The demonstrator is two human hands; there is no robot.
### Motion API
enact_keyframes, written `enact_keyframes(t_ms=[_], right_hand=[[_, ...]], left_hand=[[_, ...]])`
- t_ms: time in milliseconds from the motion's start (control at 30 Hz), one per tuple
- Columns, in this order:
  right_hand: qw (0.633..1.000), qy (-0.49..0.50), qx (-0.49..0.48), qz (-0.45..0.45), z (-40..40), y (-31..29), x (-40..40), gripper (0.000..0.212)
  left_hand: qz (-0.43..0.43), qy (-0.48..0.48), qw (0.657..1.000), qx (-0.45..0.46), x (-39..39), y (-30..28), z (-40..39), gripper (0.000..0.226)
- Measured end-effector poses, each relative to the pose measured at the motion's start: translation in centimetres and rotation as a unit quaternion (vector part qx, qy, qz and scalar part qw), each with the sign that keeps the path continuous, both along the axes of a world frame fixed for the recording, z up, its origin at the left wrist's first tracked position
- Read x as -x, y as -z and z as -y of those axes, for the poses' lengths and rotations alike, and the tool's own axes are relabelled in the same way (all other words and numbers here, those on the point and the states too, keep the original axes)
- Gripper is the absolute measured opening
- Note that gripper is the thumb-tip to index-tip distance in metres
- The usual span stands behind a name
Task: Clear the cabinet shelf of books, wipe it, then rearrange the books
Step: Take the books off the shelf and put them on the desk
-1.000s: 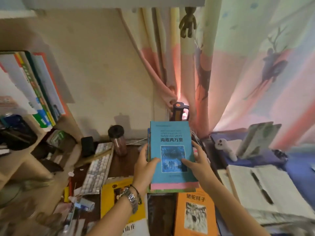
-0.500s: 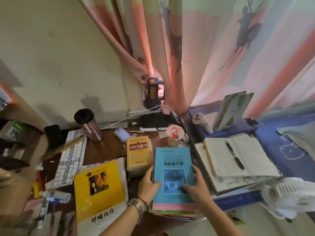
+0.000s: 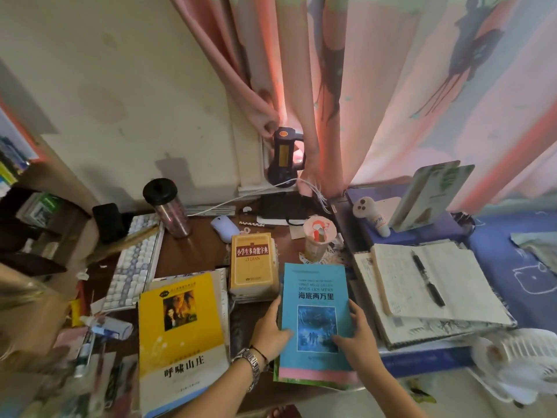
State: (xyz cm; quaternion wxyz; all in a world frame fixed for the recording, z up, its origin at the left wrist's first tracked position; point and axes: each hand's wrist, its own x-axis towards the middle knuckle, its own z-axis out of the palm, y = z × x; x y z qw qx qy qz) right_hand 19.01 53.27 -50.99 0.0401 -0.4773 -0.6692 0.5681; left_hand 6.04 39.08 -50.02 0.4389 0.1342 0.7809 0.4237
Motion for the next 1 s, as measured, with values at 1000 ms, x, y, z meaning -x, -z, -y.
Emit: enact_keyframes(t_ms=[1000], right_hand=[[0.822,-0.409,-0.389,-0.076,6.7,-23.3,19.1,0.040]], left_hand=[[-0.431,-0.045,0.894,0.110,13.7,-21.1,15.9,0.025]])
